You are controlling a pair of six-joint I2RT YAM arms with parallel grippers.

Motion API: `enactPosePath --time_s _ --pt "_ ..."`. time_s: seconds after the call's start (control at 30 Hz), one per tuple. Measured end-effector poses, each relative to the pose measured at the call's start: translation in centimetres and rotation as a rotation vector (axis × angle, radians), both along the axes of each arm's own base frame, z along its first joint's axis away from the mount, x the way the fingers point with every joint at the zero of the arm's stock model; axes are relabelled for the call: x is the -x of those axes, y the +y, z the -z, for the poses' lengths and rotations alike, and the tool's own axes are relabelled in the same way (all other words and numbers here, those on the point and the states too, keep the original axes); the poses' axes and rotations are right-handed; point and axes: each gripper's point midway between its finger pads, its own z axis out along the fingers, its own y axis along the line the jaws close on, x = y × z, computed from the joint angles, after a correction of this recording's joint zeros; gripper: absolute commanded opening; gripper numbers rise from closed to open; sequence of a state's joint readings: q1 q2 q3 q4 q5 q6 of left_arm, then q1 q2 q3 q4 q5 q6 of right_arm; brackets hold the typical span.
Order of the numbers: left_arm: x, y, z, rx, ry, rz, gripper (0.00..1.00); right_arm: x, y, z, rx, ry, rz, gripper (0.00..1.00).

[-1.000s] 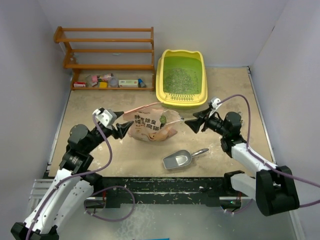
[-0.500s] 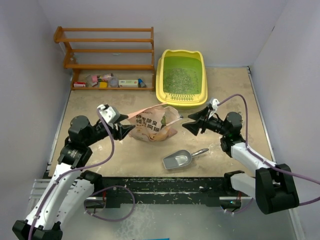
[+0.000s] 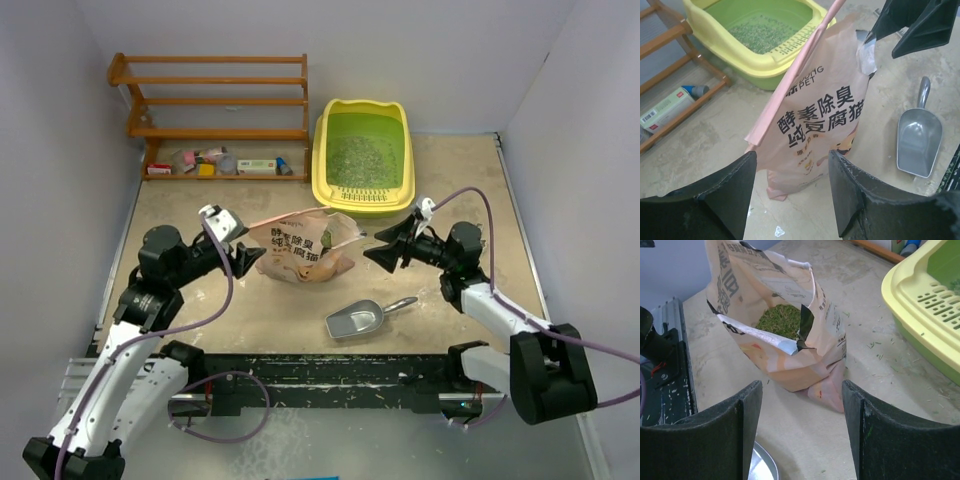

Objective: Fill the litter box with clean litter

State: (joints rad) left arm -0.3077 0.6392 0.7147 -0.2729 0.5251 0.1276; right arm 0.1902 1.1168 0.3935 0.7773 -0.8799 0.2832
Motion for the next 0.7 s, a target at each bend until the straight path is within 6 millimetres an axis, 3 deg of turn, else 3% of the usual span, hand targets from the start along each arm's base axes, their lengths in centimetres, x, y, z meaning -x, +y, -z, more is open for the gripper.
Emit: enactPosePath --time_s 0.33,0.7 --pt "-3.4 -0.3 3.1 -0.023 0.047 -0.017 0.63 -1.1 0.9 1.1 -0.016 0.029 -0.064 0.67" --pt "-6.0 0.4 1.5 0.055 -0.043 -0.038 0.63 -3.0 2.8 0.2 -0.093 -0.001 -0.176 0.66"
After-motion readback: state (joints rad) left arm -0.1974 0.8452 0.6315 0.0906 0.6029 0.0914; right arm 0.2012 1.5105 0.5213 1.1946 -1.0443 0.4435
